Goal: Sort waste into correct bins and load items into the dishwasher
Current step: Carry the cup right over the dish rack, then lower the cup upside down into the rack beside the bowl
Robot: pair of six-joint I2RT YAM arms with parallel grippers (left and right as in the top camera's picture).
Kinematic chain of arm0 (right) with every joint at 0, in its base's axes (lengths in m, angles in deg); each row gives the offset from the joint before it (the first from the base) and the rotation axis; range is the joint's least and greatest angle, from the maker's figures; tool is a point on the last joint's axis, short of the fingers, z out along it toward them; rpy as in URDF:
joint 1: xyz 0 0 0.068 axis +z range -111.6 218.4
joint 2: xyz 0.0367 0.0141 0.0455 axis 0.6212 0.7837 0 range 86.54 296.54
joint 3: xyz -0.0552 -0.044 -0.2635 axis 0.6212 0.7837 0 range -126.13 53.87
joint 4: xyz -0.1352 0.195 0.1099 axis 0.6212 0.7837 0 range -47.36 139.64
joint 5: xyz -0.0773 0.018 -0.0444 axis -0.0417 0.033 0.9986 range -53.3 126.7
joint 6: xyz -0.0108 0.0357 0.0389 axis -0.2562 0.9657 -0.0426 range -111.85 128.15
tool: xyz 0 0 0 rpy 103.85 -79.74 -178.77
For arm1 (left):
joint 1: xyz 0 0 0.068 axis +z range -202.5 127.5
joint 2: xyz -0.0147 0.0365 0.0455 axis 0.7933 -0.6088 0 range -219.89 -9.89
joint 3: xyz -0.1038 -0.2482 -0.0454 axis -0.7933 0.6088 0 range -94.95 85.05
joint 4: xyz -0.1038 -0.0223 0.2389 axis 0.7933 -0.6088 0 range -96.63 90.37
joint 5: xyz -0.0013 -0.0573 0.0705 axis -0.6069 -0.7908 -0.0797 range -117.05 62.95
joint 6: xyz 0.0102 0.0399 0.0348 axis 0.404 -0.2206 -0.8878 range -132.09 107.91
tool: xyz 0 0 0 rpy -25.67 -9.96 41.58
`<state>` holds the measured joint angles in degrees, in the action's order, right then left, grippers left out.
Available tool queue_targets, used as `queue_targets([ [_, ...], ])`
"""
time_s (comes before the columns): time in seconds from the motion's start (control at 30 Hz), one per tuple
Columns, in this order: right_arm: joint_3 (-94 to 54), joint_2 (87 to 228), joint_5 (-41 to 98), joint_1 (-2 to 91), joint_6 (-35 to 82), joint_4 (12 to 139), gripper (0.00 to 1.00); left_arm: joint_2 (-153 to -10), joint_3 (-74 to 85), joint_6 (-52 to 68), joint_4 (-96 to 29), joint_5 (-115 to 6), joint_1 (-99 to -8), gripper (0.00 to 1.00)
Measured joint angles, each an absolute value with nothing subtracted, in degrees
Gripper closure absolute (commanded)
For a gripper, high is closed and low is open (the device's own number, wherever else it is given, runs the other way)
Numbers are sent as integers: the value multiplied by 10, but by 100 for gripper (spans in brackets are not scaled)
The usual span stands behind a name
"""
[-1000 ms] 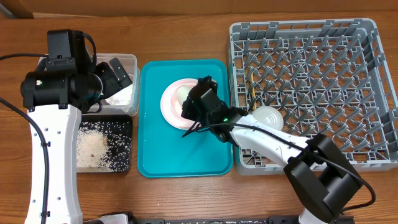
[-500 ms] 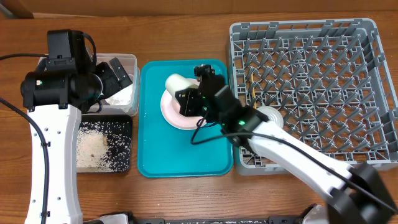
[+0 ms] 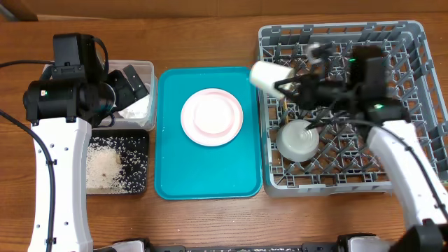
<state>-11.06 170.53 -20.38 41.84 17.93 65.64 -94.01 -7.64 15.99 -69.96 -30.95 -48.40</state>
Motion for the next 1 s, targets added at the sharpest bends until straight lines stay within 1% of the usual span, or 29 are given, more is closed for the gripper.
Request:
queue_targets([
  [0.07,-111,1731,-250,389,155,666,96,-940,-76,160,-700,-310,-484,0],
  [0.13,-111,1754,-276,381,139,677,96,-940,-76,160,-699,-310,-484,0],
  [0.3,-111,1827,-323,376,75,705,96,-940,-76,160,-699,-310,-484,0],
  [0.47,-111,1862,-366,376,-1,705,96,-940,-76,160,-700,-310,-484,0],
  [0.67,-111,1907,-377,376,-84,686,96,-940,-76,160,-699,-310,-484,0],
  [1.0,-110,1911,-351,376,-121,630,96,-940,-76,160,-699,-310,-484,0],
])
